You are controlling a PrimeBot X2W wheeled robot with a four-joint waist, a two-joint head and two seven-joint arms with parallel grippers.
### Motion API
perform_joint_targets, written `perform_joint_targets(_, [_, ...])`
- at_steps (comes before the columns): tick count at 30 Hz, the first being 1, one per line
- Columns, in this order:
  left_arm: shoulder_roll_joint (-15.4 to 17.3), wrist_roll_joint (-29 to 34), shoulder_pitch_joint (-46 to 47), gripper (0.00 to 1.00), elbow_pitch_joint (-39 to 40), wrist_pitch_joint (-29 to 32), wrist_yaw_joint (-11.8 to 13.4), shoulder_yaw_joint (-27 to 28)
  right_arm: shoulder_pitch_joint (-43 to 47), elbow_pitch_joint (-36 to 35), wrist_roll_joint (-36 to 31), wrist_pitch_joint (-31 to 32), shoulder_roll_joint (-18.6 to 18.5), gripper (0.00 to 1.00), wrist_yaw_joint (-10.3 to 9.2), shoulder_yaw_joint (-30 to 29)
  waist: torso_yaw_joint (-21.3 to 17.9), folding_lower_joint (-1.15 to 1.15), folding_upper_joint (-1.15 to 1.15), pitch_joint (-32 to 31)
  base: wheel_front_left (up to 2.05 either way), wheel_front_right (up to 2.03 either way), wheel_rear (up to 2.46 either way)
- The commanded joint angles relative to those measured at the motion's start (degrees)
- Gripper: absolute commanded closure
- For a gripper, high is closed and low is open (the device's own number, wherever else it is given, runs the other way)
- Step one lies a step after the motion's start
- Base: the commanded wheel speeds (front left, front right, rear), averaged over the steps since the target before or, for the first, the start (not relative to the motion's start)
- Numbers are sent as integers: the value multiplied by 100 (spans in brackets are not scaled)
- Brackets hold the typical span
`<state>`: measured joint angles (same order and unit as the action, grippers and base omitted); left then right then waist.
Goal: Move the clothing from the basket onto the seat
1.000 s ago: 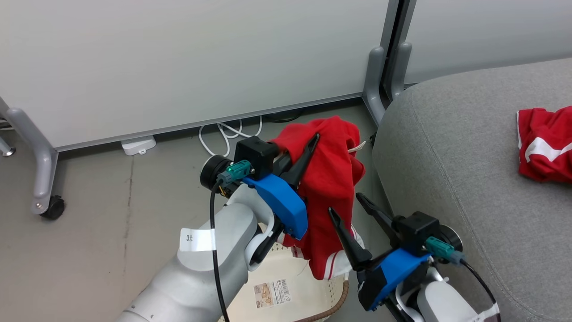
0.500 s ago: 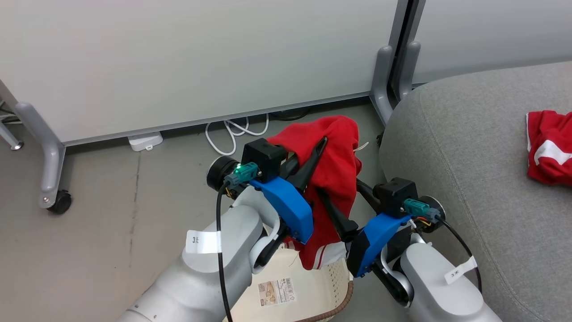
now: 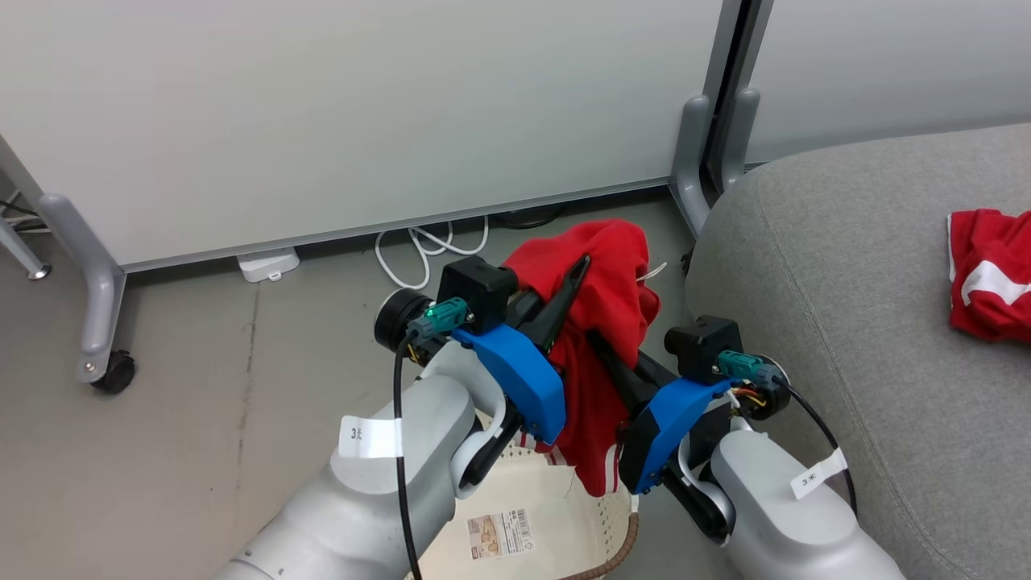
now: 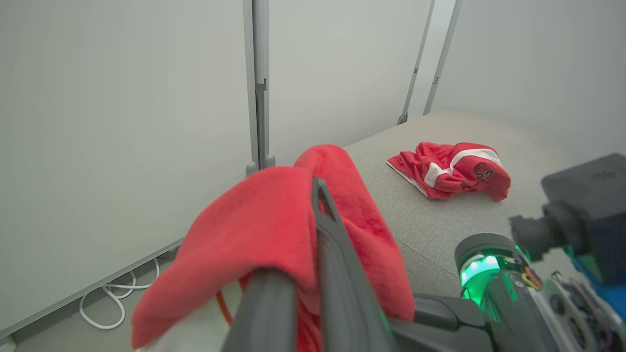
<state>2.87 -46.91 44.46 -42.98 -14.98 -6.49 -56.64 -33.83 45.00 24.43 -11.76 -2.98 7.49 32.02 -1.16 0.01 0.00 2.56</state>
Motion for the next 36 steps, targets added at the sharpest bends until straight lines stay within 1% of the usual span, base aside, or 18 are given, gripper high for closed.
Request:
perform_joint_targets(1, [3, -7, 9, 100, -12, -28, 26, -15, -94, 38, 54, -43, 11, 100, 1, 30, -11, -1, 0, -3, 0, 0, 0])
perform_joint_targets(17, [3, -54, -1, 100, -31, -30, 41, -29, -299, 370, 385, -260, 14, 100, 1, 303, -102, -1, 0, -18, 0, 0, 0])
perform_joint_targets(20, [3, -45, -31, 96, -33, -30, 48, -32, -313, 407, 421, -272, 14, 100, 1, 343, -110, -1, 0, -21, 0, 0, 0])
perform_joint_targets(21, [3, -39, -41, 83, -37, -30, 49, -35, -318, 421, 433, -281, 14, 100, 1, 355, -112, -1, 0, -23, 0, 0, 0])
perform_joint_targets(22, [4, -35, -51, 75, -42, -30, 50, -38, -323, 433, 446, -290, 14, 100, 1, 363, -113, -1, 0, -25, 0, 0, 0])
perform_joint_targets(23, [4, -31, -57, 57, -46, -30, 51, -41, -329, 445, 461, -298, 14, 100, 1, 371, -114, -1, 0, -29, 0, 0, 0])
perform_joint_targets(25, [3, -34, -70, 9, -46, -30, 45, -40, -335, 464, 468, -306, 14, 100, 1, 391, -117, -1, 0, -37, 0, 0, 0])
perform_joint_targets(26, [3, -38, -80, 0, -49, -30, 43, -40, -333, 474, 477, -313, 14, 100, 1, 401, -119, -1, 0, -45, 0, 0, 0])
perform_joint_targets(36, [4, -79, -89, 0, -77, -30, 44, -52, -348, 539, 548, -339, 14, 100, 1, 462, -108, -1, 0, -76, 0, 0, 0])
